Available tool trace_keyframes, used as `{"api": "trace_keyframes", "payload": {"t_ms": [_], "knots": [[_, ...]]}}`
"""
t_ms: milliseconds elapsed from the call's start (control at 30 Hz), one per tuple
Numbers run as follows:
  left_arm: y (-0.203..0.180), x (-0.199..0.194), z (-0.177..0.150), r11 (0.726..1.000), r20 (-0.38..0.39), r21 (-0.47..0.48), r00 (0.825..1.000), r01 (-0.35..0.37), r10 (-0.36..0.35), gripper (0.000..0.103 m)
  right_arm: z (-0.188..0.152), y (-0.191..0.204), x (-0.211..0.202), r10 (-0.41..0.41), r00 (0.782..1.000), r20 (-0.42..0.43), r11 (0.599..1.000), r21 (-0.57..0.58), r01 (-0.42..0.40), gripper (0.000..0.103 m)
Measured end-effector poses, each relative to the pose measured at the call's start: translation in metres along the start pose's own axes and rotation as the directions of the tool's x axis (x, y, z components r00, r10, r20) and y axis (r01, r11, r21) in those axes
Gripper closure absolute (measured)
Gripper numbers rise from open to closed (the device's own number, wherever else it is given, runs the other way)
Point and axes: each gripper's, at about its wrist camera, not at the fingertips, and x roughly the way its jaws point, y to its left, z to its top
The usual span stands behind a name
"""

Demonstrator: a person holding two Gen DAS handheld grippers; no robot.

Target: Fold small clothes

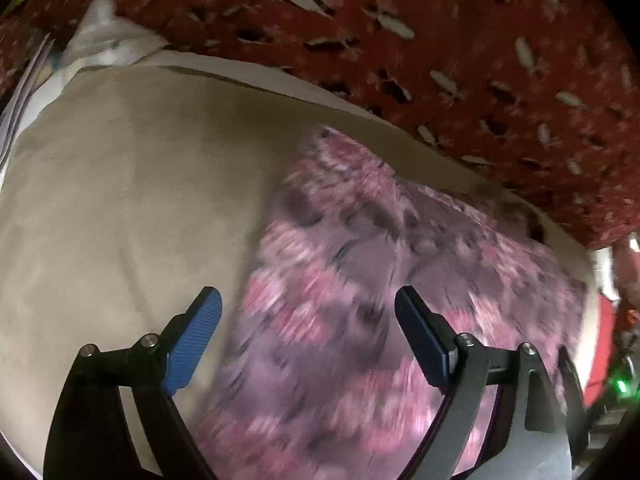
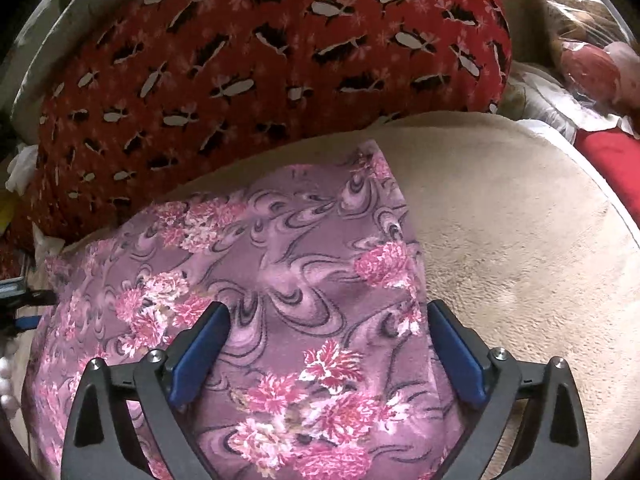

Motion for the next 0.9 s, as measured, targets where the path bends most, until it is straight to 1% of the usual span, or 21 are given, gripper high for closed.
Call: {"api": "trace_keyframes", "payload": {"t_ms": [67, 100, 200, 233, 300, 333, 367, 400, 433, 467, 533, 567, 600, 633, 667, 700, 733, 767, 833, 867, 900], "knots": [[0.022, -0.016, -0.003, 0.998, -0.012, -0.022, 0.998, 0.055, -0.055, 0.014, 0.006, 0.004, -0.004, -0.028, 0.999, -0.047, 1.0, -0.014, 0.028, 0.008], [0.031, -0.02, -0.006, 0.997, -0.022, -0.036, 0.997, 0.073, -0.074, 0.014, 0.006, 0.006, -0.012, -0.027, 0.999, -0.042, 1.0, -0.015, 0.027, 0.009], [0.066, -0.025, -0.021, 0.986, -0.074, -0.115, 0.988, 0.124, -0.133, 0.014, -0.008, 0.004, -0.037, 0.033, 0.999, -0.003, 0.999, 0.014, -0.033, 0.007], [0.076, -0.021, -0.031, 0.976, -0.099, -0.155, 0.981, 0.152, -0.168, 0.014, -0.017, 0.0, -0.043, 0.053, 0.999, -0.003, 0.998, 0.026, -0.053, 0.007], [0.083, -0.014, -0.05, 0.954, -0.14, -0.221, 0.962, 0.202, -0.236, 0.014, -0.034, -0.006, -0.041, 0.058, 0.998, -0.029, 0.998, 0.033, -0.057, 0.006], [0.085, -0.009, -0.061, 0.937, -0.167, -0.255, 0.944, 0.239, -0.286, 0.014, -0.045, -0.009, -0.041, 0.065, 0.998, -0.015, 0.998, 0.021, -0.065, 0.005], [0.083, -0.007, -0.074, 0.921, -0.185, -0.279, 0.926, 0.273, -0.33, 0.014, -0.051, -0.01, -0.046, 0.084, 0.996, 0.029, 0.996, 0.008, -0.084, 0.005], [0.08, -0.007, -0.081, 0.92, -0.18, -0.272, 0.924, 0.283, -0.337, 0.013, -0.053, -0.012, -0.048, 0.095, 0.995, 0.04, 0.995, 0.016, -0.095, 0.005], [0.075, -0.01, -0.086, 0.926, -0.171, -0.246, 0.928, 0.286, -0.332, 0.012, -0.053, -0.013, -0.047, 0.1, 0.994, 0.034, 0.995, 0.026, -0.101, 0.005], [0.068, -0.014, -0.09, 0.931, -0.176, -0.217, 0.926, 0.295, -0.334, 0.012, -0.052, -0.013, -0.047, 0.103, 0.994, 0.03, 0.994, 0.026, -0.104, 0.003], [0.057, -0.015, -0.095, 0.931, -0.189, -0.192, 0.919, 0.311, -0.346, 0.012, -0.052, -0.01, -0.046, 0.098, 0.995, 0.03, 0.995, 0.01, -0.099, 0.002], [0.052, -0.016, -0.096, 0.933, -0.188, -0.173, 0.919, 0.316, -0.346, 0.013, -0.052, -0.009, -0.046, 0.093, 0.995, 0.031, 0.996, 0.004, -0.094, 0.002], [0.047, -0.019, -0.097, 0.934, -0.186, -0.152, 0.919, 0.323, -0.348, 0.028, -0.052, -0.007, -0.045, 0.088, 0.996, 0.033, 0.996, -0.002, -0.088, 0.001], [0.044, -0.022, -0.1, 0.934, -0.187, -0.135, 0.917, 0.33, -0.352, 0.054, -0.053, -0.006, -0.046, 0.085, 0.996, 0.036, 0.996, -0.007, -0.084, 0.001], [0.04, -0.026, -0.101, 0.935, -0.186, -0.118, 0.917, 0.334, -0.352, 0.067, -0.053, -0.007, -0.045, 0.086, 0.996, 0.038, 0.996, -0.008, -0.086, 0.001], [0.037, -0.03, -0.101, 0.936, -0.182, -0.108, 0.919, 0.334, -0.349, 0.083, -0.053, -0.007, -0.045, 0.089, 0.995, 0.041, 0.996, -0.007, -0.089, 0.0], [0.036, -0.033, -0.1, 0.938, -0.166, -0.102, 0.924, 0.332, -0.345, 0.088, -0.054, -0.008, -0.045, 0.096, 0.994, 0.043, 0.995, -0.004, -0.096, 0.0], [0.038, -0.041, -0.099, 0.932, -0.147, -0.099, 0.922, 0.348, -0.359, 0.091, -0.054, -0.009, -0.045, 0.101, 0.994, 0.044, 0.995, -0.002, -0.101, 0.0], [0.037, -0.054, -0.096, 0.909, -0.1, -0.101, 0.905, 0.405, -0.414, 0.093, -0.055, -0.011, -0.045, 0.11, 0.993, 0.05, 0.994, 0.004, -0.11, 0.0], [0.035, -0.062, -0.093, 0.892, -0.071, -0.098, 0.891, 0.441, -0.448, 0.093, -0.055, -0.011, -0.045, 0.115, 0.992, 0.052, 0.993, 0.006, -0.115, 0.0], [0.034, -0.065, -0.09, 0.882, -0.054, -0.092, 0.883, 0.461, -0.467, 0.093, -0.055, -0.012, -0.045, 0.118, 0.992, 0.054, 0.993, 0.008, -0.119, 0.0]]}}
